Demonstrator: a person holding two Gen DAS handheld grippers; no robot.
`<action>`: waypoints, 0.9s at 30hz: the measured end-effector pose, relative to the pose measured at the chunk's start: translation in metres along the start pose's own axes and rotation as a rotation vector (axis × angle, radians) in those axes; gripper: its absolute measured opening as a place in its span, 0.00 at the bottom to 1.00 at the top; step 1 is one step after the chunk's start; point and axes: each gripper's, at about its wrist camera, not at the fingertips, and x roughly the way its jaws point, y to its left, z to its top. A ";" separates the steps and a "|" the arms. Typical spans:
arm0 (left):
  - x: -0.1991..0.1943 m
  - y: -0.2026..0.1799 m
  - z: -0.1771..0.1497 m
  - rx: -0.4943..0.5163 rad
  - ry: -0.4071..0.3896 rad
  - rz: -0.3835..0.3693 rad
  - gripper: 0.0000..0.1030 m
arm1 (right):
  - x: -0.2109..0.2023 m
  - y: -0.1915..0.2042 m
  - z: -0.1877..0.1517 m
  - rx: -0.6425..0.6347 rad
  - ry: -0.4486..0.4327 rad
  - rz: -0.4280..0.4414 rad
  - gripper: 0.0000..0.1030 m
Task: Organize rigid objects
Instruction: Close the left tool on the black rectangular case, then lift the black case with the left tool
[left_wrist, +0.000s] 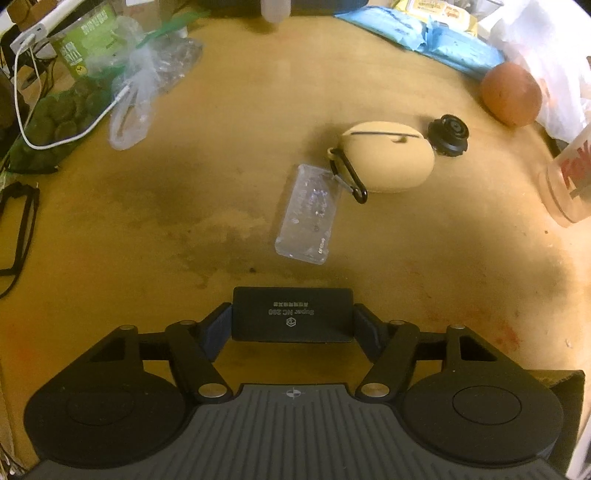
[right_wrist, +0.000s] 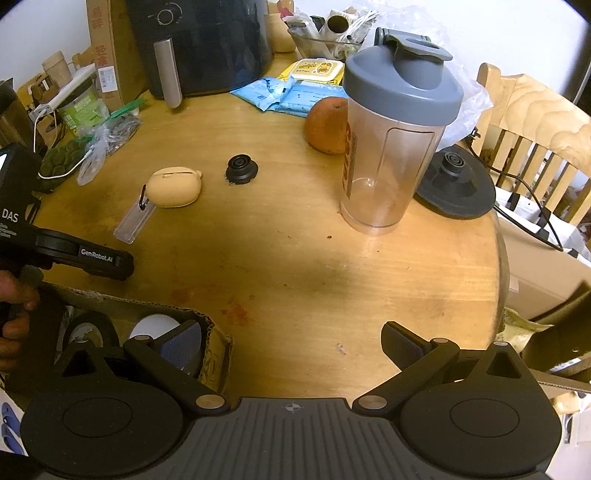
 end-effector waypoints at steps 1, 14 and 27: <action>-0.002 0.000 0.000 0.000 -0.005 -0.002 0.66 | 0.000 0.000 0.000 0.000 0.000 0.001 1.00; -0.046 0.011 -0.002 -0.003 -0.146 -0.117 0.66 | 0.001 0.004 0.002 0.000 -0.006 0.016 1.00; -0.093 0.035 -0.013 0.011 -0.257 -0.194 0.66 | 0.002 0.011 0.014 -0.040 -0.025 0.037 1.00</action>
